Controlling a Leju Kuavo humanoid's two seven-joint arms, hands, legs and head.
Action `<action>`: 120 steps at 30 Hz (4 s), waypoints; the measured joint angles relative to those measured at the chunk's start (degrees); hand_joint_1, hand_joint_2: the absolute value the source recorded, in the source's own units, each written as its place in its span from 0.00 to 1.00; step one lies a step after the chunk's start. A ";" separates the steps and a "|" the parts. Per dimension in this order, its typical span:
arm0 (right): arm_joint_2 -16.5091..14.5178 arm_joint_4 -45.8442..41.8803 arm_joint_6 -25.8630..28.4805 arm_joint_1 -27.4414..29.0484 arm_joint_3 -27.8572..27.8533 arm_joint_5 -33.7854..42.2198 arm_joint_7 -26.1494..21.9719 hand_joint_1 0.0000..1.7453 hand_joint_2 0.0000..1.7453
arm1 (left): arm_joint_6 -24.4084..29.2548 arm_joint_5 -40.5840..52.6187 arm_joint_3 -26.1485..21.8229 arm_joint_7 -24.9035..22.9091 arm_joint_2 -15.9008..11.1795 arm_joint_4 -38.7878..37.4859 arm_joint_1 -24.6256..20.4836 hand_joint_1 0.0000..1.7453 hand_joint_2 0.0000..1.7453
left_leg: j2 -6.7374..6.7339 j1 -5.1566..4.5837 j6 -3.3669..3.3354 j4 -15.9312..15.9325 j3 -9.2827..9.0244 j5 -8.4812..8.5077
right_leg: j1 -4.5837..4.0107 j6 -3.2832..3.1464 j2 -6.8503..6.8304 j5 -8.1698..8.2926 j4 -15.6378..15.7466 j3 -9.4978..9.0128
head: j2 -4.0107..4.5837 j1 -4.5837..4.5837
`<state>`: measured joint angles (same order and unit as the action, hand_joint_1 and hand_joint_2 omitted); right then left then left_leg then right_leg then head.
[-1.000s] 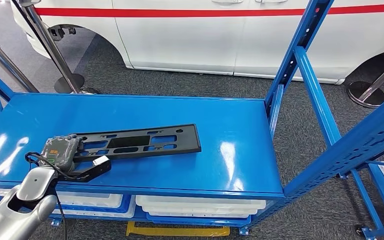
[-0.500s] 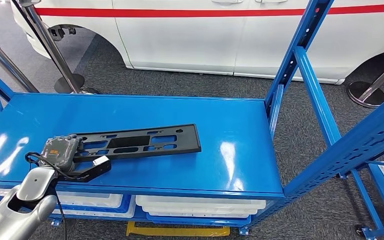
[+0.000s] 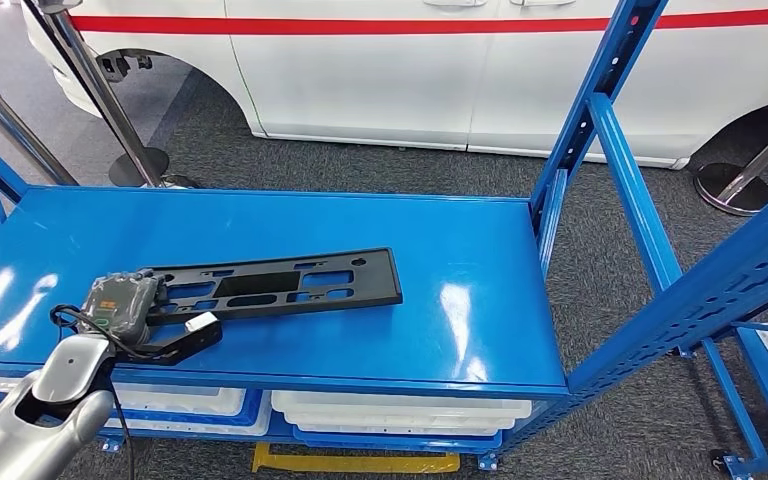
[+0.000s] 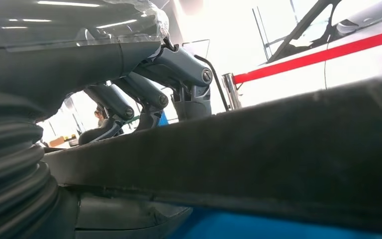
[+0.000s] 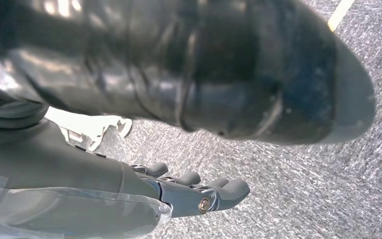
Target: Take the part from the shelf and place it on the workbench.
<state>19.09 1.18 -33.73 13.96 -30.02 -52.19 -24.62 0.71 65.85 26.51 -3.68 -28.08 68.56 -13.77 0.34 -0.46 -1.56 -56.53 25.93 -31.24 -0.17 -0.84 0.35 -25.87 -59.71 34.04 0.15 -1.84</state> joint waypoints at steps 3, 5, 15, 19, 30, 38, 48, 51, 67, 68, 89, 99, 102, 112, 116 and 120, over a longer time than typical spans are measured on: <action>-0.13 0.00 0.20 0.08 -0.12 -0.22 -0.12 0.00 0.00 | 2.50 0.19 -0.38 0.31 -0.01 0.24 0.88 1.00 1.00 | -0.01 0.00 0.00 0.00 0.00 0.00 | -0.01 0.00 0.01 0.00 0.00 0.01 | 0.00 0.00; -0.27 0.00 0.43 0.12 -0.30 -0.34 -0.14 0.00 0.00 | 4.64 1.49 -0.57 -0.36 -0.01 0.51 1.71 1.00 1.00 | -0.01 0.00 0.00 0.00 0.00 0.00 | -0.02 0.00 0.01 0.00 0.00 0.02 | 0.00 0.00; -1.31 0.00 2.04 0.09 -1.92 -1.09 0.38 0.00 0.00 | 13.24 6.81 -2.39 -4.38 -1.60 9.07 6.93 1.00 1.00 | -0.01 0.01 0.00 0.00 0.16 0.00 | -0.04 0.02 0.00 -0.03 0.01 0.16 | 0.00 0.00; -1.64 0.00 2.07 0.08 -2.28 -1.27 0.38 0.00 0.00 | 13.36 7.69 -2.92 -4.38 -2.44 12.09 7.69 1.00 1.00 | -0.01 0.00 0.01 0.00 0.18 -0.01 | -0.03 0.04 0.00 -0.04 0.01 0.16 | 0.00 0.00; -1.82 0.00 2.14 -0.04 -2.90 -2.30 0.36 0.00 0.00 | 15.79 10.60 -3.66 -3.19 -5.16 16.90 9.10 1.00 1.00 | -0.01 0.00 0.03 0.00 0.19 -0.02 | -0.03 0.04 0.00 -0.04 0.03 0.17 | 0.00 0.00; -2.34 0.00 2.58 -0.14 -3.07 -2.60 0.36 0.00 0.00 | 19.41 12.06 -4.27 -3.67 -6.29 19.00 10.73 1.00 1.00 | -0.01 -0.41 -0.24 -0.31 0.27 -0.06 | 0.28 0.37 0.00 0.19 0.17 0.17 | 0.00 0.00; -2.61 0.00 3.15 -0.39 -3.82 -3.29 0.36 0.00 0.00 | 26.97 14.82 -5.89 -4.38 -6.58 20.13 13.37 1.00 1.00 | -0.59 0.61 -1.02 0.55 1.08 1.98 | 1.23 2.58 -0.10 -6.59 -13.82 5.46 | 0.00 0.04; -2.64 0.00 3.26 -0.44 -3.90 -3.38 0.36 0.00 0.00 | 29.91 15.77 -6.74 -4.45 -6.52 20.60 14.27 1.00 1.00 | -0.49 0.94 -0.01 -0.80 1.70 1.24 | 1.56 2.78 0.00 -2.19 -5.01 0.56 | 0.00 0.04; -3.11 0.01 3.88 -0.89 -4.39 -4.29 0.30 0.00 0.00 | 37.67 18.72 -11.15 -3.62 -5.13 22.28 17.16 1.00 1.00 | -0.44 0.64 0.82 -2.54 -0.63 -1.81 | 0.17 -0.72 -0.38 1.46 -1.01 3.07 | 0.00 -0.01; -3.18 0.02 3.87 -0.90 -4.41 -4.31 0.28 0.00 0.00 | 37.87 18.76 -11.43 -3.62 -5.11 22.51 17.23 1.00 1.00 | -0.51 0.39 0.57 -0.59 -1.55 -1.43 | 0.22 -0.43 -0.38 1.91 -0.89 3.16 | 0.00 0.00; -3.30 0.03 3.93 -1.32 -4.90 -4.68 0.19 0.00 0.00 | 39.07 19.34 -13.40 -2.71 -3.92 25.38 18.52 1.00 1.00 | -0.76 1.05 2.46 -6.16 10.71 2.36 | 1.24 -0.24 -0.62 -3.23 0.96 -3.65 | 0.00 -0.02; -3.42 0.02 3.91 -1.31 -5.30 -4.68 0.19 0.00 0.00 | 39.07 19.19 -13.69 -2.44 -3.74 26.33 18.59 1.00 1.00 | -0.63 0.78 2.11 -0.73 -0.97 -0.47 | 0.86 0.73 -0.88 2.17 -0.26 3.06 | 0.00 -0.01; -3.43 0.04 3.90 -1.22 -5.31 -4.68 0.19 0.00 0.00 | 39.07 19.09 -13.72 -2.46 -3.72 26.62 18.58 1.00 1.00 | -0.73 0.80 0.97 0.53 -0.27 0.54 | 0.86 1.76 -0.74 2.99 0.04 3.44 | 0.00 -0.01; -3.32 0.04 3.90 -1.29 -5.35 -4.74 0.07 0.00 0.00 | 38.94 18.97 -13.68 -1.66 -3.41 26.76 18.67 1.00 1.00 | -1.00 -0.04 -0.63 -0.69 7.50 5.81 | 0.40 1.42 -0.46 -3.71 -6.19 -2.45 | 0.00 -0.01; -3.04 0.01 3.81 -1.22 -5.50 -4.99 -0.13 0.00 0.00 | 38.84 18.32 -13.58 -0.90 -3.69 26.86 18.62 1.00 1.00 | -1.10 -0.11 0.50 -0.83 8.39 7.28 | -0.18 0.14 -0.68 -5.39 3.36 -7.86 | 0.00 -0.01; -3.01 0.02 3.65 -1.16 -5.79 -5.08 -0.15 0.00 0.00 | 38.89 18.29 -13.56 -0.70 -4.25 27.02 18.65 1.00 1.00 | -0.74 0.30 1.80 -6.22 10.98 3.03 | 0.58 -0.73 -1.85 -3.81 4.74 -7.24 | 0.00 -0.06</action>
<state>16.09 1.20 -30.08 12.80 -35.81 -57.27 -24.77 39.59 84.15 12.96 -4.38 -32.32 95.58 4.88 -0.39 -0.16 0.24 -62.75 36.91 -28.21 0.41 -1.57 -1.50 -29.67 -54.98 26.80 0.15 -1.90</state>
